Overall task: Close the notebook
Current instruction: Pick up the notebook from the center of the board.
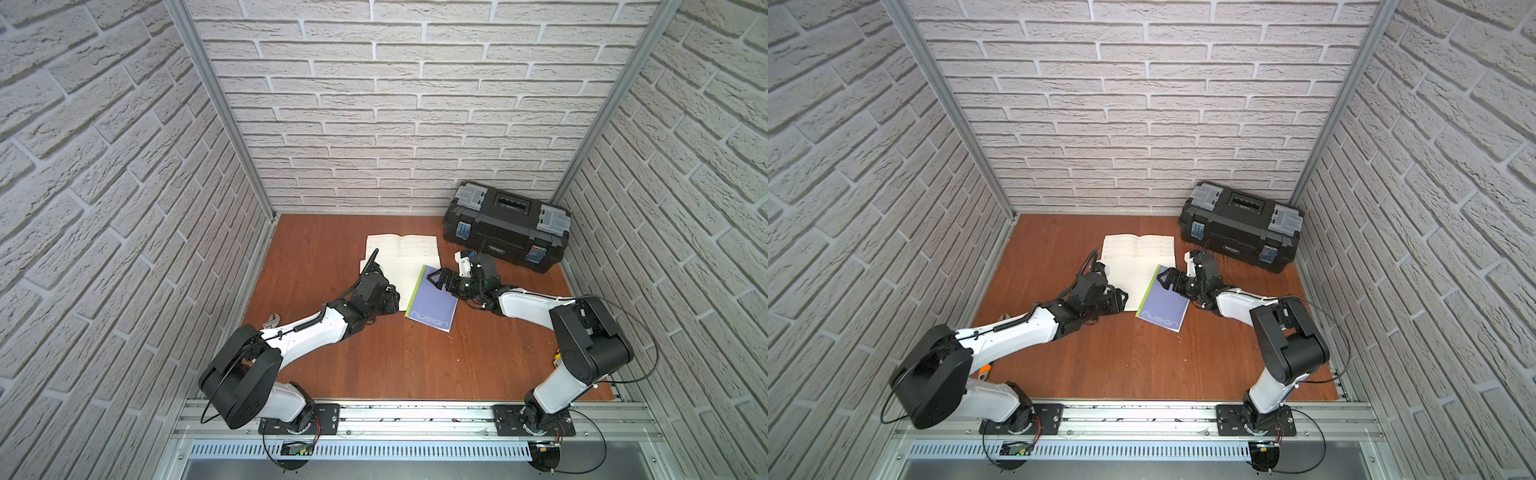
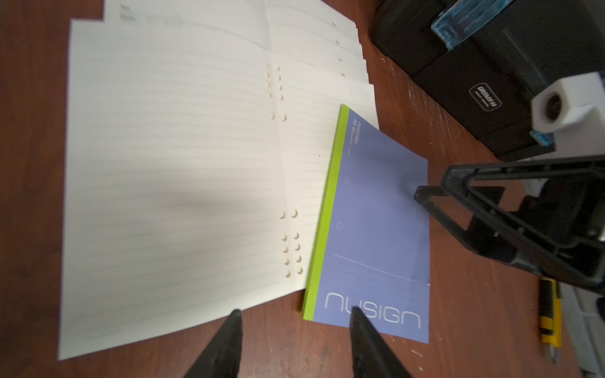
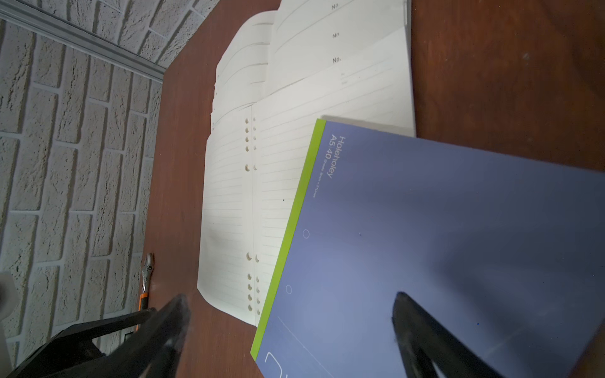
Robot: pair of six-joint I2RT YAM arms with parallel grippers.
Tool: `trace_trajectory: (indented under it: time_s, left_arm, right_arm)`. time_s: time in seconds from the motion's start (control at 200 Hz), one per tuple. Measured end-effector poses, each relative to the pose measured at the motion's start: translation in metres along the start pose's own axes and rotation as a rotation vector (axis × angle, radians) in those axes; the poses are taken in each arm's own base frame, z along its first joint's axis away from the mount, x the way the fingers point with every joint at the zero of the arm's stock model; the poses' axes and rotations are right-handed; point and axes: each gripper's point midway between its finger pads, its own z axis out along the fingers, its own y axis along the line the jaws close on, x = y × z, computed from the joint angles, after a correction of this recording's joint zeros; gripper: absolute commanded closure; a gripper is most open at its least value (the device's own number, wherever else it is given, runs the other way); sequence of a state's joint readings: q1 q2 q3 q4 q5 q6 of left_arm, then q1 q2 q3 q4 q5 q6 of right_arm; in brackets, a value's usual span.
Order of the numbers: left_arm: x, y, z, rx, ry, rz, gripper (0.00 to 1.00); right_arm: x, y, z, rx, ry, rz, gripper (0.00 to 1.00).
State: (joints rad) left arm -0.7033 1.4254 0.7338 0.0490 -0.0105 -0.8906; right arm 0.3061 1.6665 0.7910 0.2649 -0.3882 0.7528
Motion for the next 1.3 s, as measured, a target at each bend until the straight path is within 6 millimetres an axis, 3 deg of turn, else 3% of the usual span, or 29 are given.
trace_trajectory:
  time_s: [0.22, 0.43, 0.6, 0.945, 1.3]
  left_arm:
    - [0.018, -0.008, 0.021, 0.069, 0.097, -0.101, 0.49]
    - [0.003, -0.032, 0.027, 0.147, 0.086, -0.115, 0.5]
    - [-0.003, -0.045, 0.045, 0.171, 0.102, -0.117, 0.5]
    - [0.005, -0.038, 0.072, 0.129, 0.156, -0.123, 0.5]
    - [-0.003, -0.039, 0.09, 0.126, 0.17, -0.117, 0.5]
  right_arm:
    - [0.021, -0.022, 0.004, 0.053, 0.039, 0.021, 0.04]
    - [0.023, -0.023, 0.004, 0.041, 0.025, 0.011, 0.04]
    - [0.024, -0.023, 0.003, 0.032, 0.013, 0.003, 0.04]
    - [0.024, -0.024, 0.003, 0.032, 0.007, -0.003, 0.04]
    - [0.022, -0.022, 0.005, -0.008, -0.026, 0.003, 0.04]
